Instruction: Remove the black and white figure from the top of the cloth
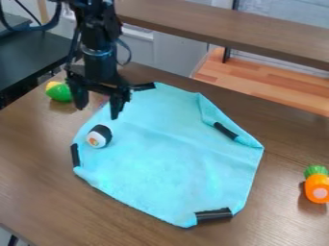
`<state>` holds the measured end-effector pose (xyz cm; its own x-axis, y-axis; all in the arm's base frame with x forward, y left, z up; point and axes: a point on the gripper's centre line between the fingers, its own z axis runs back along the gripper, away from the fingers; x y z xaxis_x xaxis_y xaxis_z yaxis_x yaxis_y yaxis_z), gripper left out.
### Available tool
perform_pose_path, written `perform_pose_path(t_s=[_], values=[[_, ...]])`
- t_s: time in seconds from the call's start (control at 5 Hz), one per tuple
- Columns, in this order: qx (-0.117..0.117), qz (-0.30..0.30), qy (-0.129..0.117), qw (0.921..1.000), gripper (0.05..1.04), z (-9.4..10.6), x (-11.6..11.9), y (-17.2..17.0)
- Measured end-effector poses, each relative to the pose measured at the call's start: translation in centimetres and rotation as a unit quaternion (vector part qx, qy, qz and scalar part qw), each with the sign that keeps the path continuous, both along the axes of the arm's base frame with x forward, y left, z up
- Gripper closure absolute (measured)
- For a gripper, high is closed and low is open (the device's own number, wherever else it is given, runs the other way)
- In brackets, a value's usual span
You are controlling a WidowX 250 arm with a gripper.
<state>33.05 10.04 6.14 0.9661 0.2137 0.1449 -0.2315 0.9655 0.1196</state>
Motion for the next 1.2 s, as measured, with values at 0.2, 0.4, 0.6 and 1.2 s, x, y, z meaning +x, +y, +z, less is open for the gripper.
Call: perform_pose_path(t_s=[0.2, 0.4, 0.6, 1.2], values=[[0.005, -0.003, -0.010, 0.9999, 0.084, -1.1, -0.1, 0.2], [0.002, -0.002, -0.004, 1.0000, 0.084, -2.3, -0.1, 0.6], [0.000, 0.003, -0.006, 1.0000, 0.084, -3.2, 0.0, 0.7], [-0.052, 0.036, 0.003, 0.9980, 0.389, -6.3, -0.1, 0.9]])
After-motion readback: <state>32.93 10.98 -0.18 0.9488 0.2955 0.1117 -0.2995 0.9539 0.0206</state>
